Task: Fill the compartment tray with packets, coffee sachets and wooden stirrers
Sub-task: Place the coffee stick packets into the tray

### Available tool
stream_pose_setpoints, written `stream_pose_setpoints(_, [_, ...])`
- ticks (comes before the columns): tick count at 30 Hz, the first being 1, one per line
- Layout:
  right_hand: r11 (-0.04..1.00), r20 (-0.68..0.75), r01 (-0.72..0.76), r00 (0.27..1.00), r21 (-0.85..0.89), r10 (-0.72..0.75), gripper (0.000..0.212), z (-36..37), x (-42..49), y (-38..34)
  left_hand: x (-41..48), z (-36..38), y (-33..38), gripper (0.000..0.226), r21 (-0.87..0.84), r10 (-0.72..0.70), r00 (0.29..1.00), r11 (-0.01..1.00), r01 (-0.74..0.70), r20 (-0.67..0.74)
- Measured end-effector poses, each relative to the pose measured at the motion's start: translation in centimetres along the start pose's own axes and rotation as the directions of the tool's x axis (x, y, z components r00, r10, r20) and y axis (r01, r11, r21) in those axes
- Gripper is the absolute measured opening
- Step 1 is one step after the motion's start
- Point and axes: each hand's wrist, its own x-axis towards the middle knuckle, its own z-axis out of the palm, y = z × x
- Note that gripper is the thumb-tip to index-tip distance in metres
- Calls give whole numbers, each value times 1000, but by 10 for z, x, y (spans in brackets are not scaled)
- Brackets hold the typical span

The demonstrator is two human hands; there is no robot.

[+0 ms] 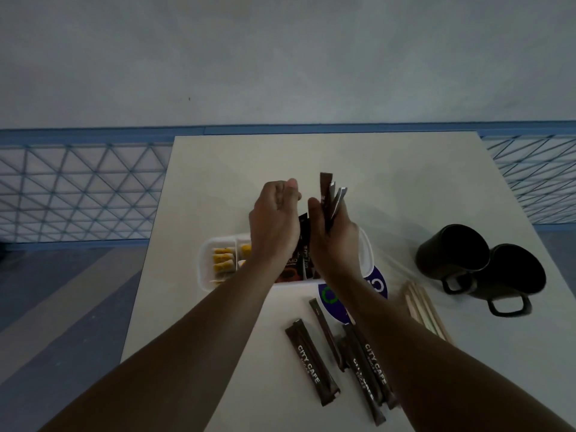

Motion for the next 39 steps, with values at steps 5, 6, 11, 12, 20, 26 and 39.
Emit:
stream_pose_setpoints(5, [997, 100, -8, 995, -80, 16, 17, -4, -6, 4, 2, -9, 0, 29, -20, -2, 1000, 1000, 2, -9])
stream_pose_setpoints(6, [994, 113, -8, 993, -105, 20, 18, -6, -7, 5, 2, -10, 0, 31, -23, -1, 1000, 1000, 1, -11])
stream_pose_setpoints(11, [970, 152, 40, 988, -241, -3, 20, -8, -12, 11, -3, -17, 2, 41, 25, 26, 999, 999, -26, 26])
stream_pose_setpoints(12, [964, 150, 54, 989, -261, -15, 21, -8, -12, 12, -5, -18, 3, 39, 37, 33, 998, 999, -35, 51])
stream_pose_setpoints(20, [951, 122, 92, 991, -294, -58, 22, -8, -15, 8, -11, -33, 10, 27, 179, 56, 967, 978, -103, 250])
stream_pose_setpoints(26, [859, 207, 146, 977, -490, -47, 38, -21, -13, 6, -22, -41, 18, 39, 40, -36, 907, 999, 21, 420])
stream_pose_setpoints(39, [973, 255, -28, 963, -228, 87, 44, -66, -3, -4, -21, -37, 7, 45, 314, -67, 968, 949, -13, 243])
